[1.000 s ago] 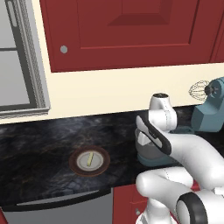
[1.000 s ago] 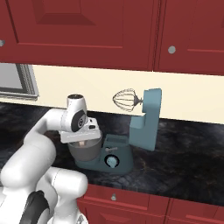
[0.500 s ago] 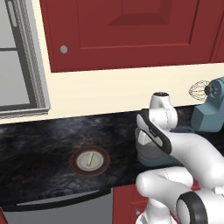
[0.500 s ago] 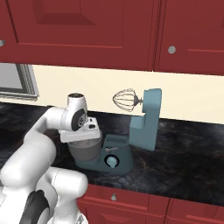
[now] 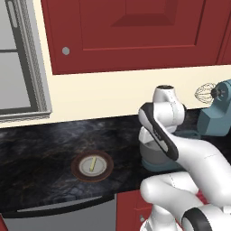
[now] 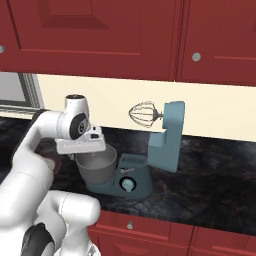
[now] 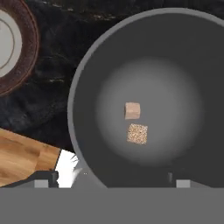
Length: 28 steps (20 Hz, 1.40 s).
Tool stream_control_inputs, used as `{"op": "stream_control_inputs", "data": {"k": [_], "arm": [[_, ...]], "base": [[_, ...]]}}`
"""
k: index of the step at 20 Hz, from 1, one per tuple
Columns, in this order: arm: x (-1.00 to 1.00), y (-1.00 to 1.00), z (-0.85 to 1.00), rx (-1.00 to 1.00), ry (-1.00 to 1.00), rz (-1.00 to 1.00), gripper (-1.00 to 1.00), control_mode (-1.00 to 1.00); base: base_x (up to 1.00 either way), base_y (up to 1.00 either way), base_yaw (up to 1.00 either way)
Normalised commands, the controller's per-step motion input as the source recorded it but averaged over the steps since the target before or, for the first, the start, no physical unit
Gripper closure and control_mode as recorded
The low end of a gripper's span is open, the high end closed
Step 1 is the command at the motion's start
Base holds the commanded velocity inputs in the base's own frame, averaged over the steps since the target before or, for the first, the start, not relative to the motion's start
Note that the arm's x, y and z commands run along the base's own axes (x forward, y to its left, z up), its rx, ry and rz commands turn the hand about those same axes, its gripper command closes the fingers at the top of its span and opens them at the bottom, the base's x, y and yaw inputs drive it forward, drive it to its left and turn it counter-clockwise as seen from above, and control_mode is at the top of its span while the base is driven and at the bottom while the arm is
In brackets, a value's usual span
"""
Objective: Add butter and sugar cubes to the stand mixer bowl and then turn on the stand mixer to begin making frosting.
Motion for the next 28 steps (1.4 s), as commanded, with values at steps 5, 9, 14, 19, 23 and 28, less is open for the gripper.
{"op": "stream_control_inputs", "data": {"k": [5,9,14,19,23,28], "arm": [[-0.35,0.3,0.34,0.0,0.0,-0.22,-1.0,-1.0],[-0.38,0.25,0.18,0.0,0.0,-0.24,-1.0,-1.0],[-0.16,0.39,0.0,0.0,0.01,-0.17,-1.0,-1.0],[-0.16,0.41,-0.03,0.0,0.0,0.01,-1.0,-1.0],[-0.24,0.43,-0.05,0.02,0.0,0.01,-1.0,-1.0],[-0.02,0.5,-0.1,0.0,0.0,-0.05,-1.0,-1.0]], "base": [[0.0,0.0,0.0],[0.0,0.0,0.0],[0.0,0.0,0.0],[0.0,0.0,0.0],[0.0,0.0,0.0],[0.0,0.0,0.0]]}}
